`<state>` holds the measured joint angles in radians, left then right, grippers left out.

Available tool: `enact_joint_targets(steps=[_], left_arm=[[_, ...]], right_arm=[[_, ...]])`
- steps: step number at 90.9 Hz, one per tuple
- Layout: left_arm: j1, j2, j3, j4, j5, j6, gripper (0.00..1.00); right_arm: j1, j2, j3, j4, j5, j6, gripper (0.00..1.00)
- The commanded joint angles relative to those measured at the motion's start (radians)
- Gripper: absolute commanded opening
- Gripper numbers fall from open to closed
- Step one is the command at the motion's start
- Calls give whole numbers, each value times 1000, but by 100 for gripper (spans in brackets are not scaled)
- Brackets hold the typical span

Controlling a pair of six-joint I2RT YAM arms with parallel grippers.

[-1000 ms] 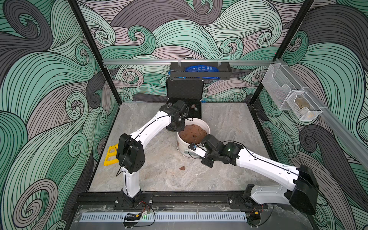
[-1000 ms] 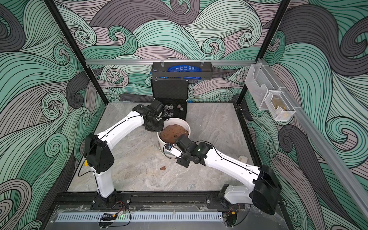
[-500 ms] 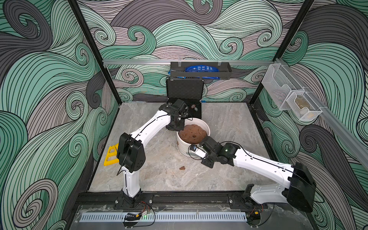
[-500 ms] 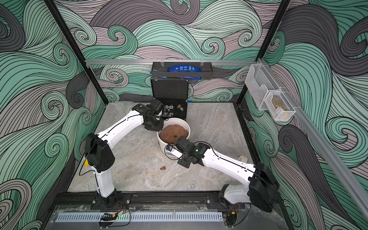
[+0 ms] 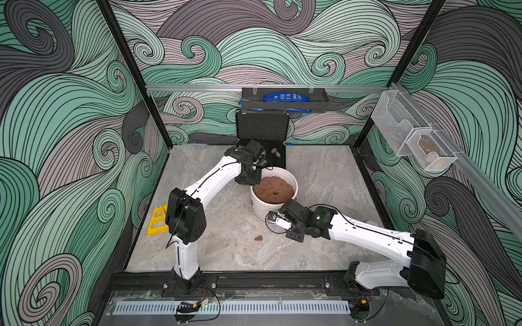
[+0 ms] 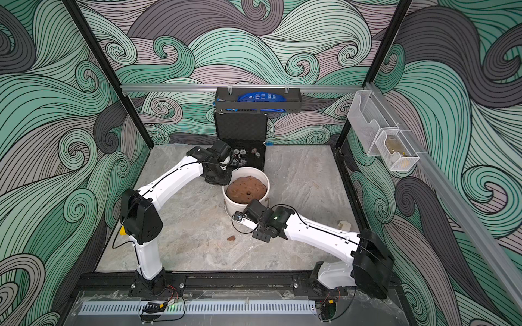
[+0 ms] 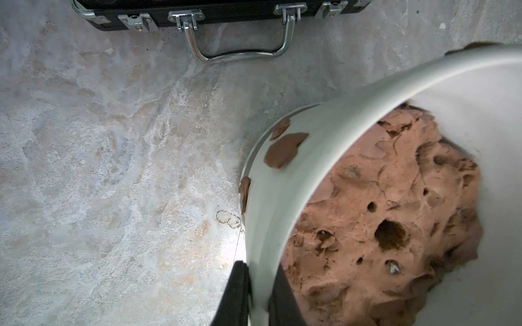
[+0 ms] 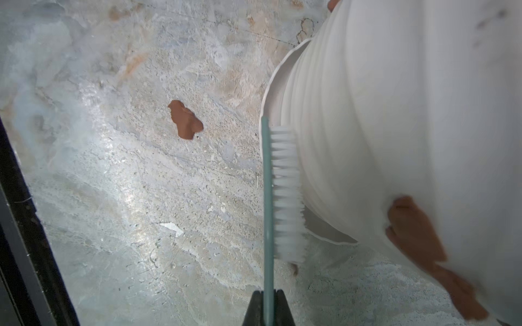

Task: Scrub the dried mud off the ceramic pot
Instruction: Brush off the soil from the pot.

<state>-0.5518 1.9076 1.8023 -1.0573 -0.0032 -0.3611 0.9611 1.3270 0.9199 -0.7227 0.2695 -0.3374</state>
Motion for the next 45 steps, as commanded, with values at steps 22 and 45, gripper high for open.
enact_joint_targets(steps=[22,45], left_arm=[[27,38,0,23,45,78,0],[53,82,60,-7,37,227,0]], right_arm=[[11,-114,12,50,-120,-14,0],[-8,-150,-11,145,-237,-14,0]])
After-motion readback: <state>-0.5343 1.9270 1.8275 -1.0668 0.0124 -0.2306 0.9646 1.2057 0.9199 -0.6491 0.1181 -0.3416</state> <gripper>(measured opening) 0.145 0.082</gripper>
